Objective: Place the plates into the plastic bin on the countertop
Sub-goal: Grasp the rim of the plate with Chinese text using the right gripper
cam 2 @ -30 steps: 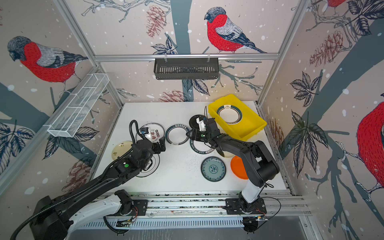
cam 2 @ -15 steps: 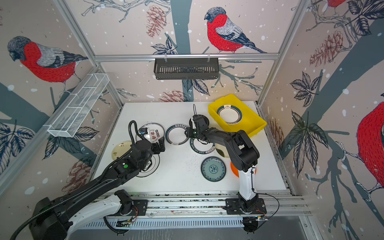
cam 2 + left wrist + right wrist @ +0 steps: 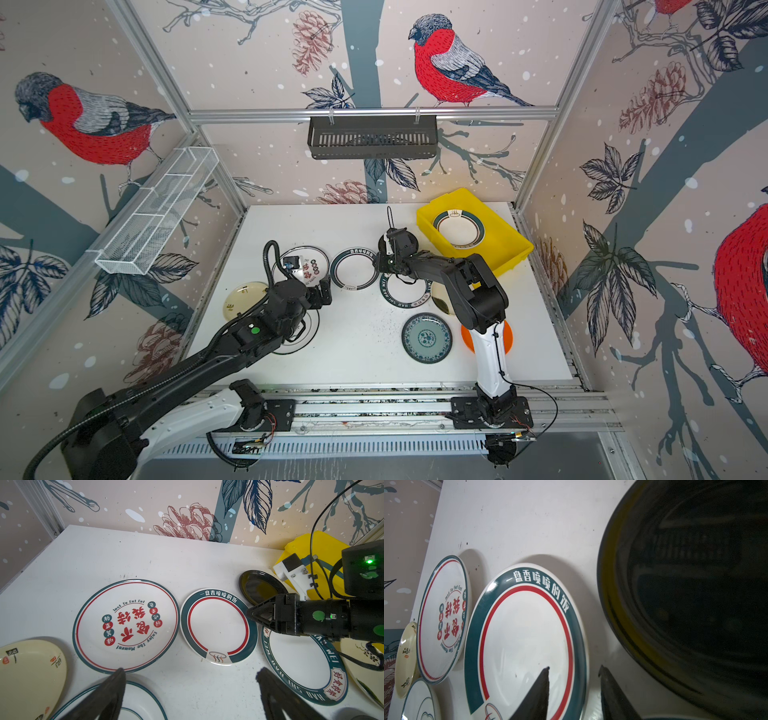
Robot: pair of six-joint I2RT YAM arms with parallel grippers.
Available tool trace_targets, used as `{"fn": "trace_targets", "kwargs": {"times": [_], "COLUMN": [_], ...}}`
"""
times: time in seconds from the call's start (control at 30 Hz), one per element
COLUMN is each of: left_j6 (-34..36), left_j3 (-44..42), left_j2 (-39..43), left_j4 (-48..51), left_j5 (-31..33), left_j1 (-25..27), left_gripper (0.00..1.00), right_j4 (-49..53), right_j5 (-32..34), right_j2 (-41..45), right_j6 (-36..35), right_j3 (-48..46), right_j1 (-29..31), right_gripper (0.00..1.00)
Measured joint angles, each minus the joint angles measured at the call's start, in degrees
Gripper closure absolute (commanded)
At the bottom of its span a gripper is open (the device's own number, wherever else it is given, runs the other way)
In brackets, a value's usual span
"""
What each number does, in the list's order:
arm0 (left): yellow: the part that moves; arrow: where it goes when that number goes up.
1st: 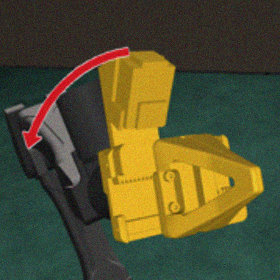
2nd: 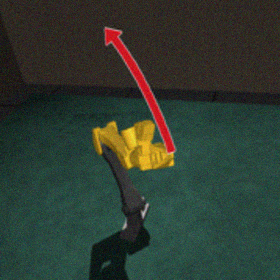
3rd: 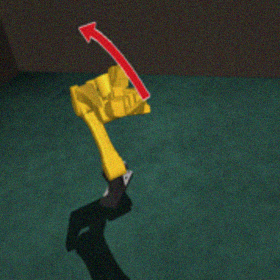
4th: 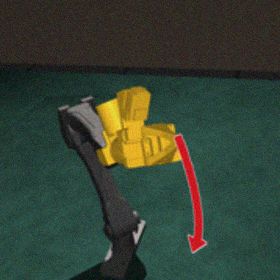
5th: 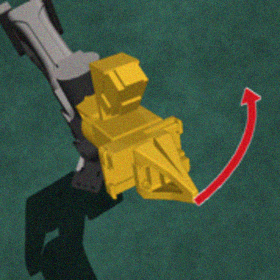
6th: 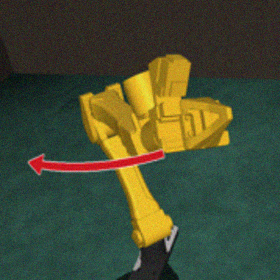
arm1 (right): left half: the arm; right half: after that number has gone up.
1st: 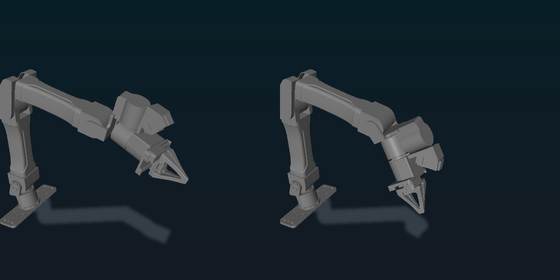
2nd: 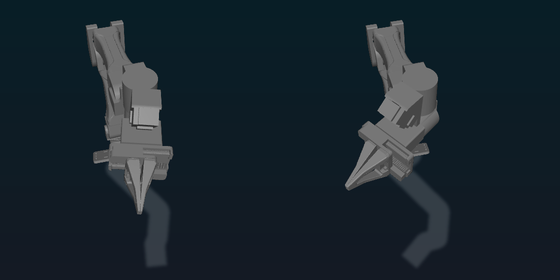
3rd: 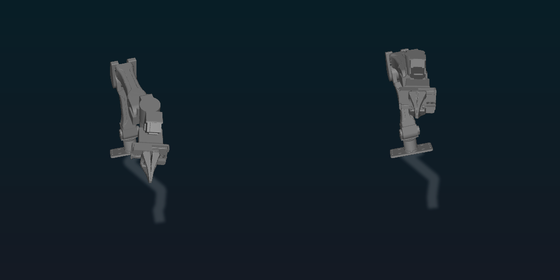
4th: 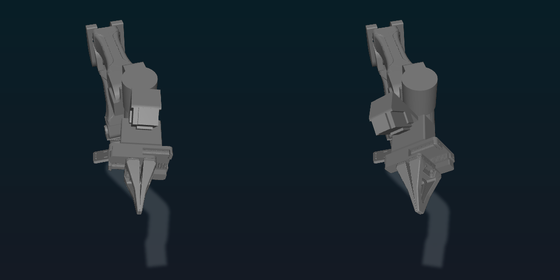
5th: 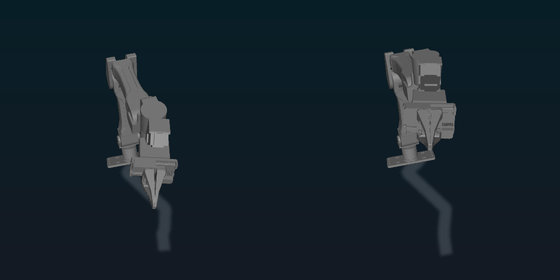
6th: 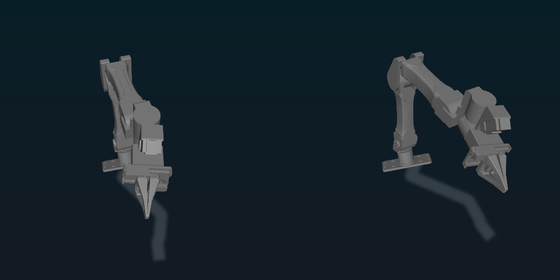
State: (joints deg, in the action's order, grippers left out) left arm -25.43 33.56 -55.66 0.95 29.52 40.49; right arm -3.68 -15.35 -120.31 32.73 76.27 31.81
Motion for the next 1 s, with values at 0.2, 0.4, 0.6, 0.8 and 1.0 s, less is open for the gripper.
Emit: {"fn": "trace_targets", "kwargs": {"times": [0.2, 0.4, 0.6, 0.8, 1.0], "left_j6": [0.0, 0.0, 0.0, 0.0, -0.1], "left_j3": [-0.2, -0.4, -0.9, -1.3, -1.6], "left_j2": [0.0, 0.3, 1.0, 1.0, 1.3], "left_j4": [-0.2, -0.3, -0.3, -0.3, -0.3], "left_j5": [0.0, 0.1, 0.2, 0.2, 0.0], "left_j1": [0.0, 0.0, 0.0, 0.0, 0.0], "left_gripper": [0.02, 0.02, 0.02, 0.02, 0.02], "right_j4": [-0.3, -0.8, -0.8, -0.7, -0.7], "right_j5": [-1.7, -2.7, -2.8, -2.8, -3.0], "right_j2": [-1.3, -2.3, -2.4, -2.4, -2.4], "right_j6": [0.0, 0.1, 0.3, 0.5, 0.8], "right_j3": [1.0, 1.7, 1.8, 1.8, 1.6], "right_j1": [-0.1, -0.3, -0.4, -0.6, -0.8], "right_gripper": [0.63, 0.67, 0.72, 0.74, 0.79]}}
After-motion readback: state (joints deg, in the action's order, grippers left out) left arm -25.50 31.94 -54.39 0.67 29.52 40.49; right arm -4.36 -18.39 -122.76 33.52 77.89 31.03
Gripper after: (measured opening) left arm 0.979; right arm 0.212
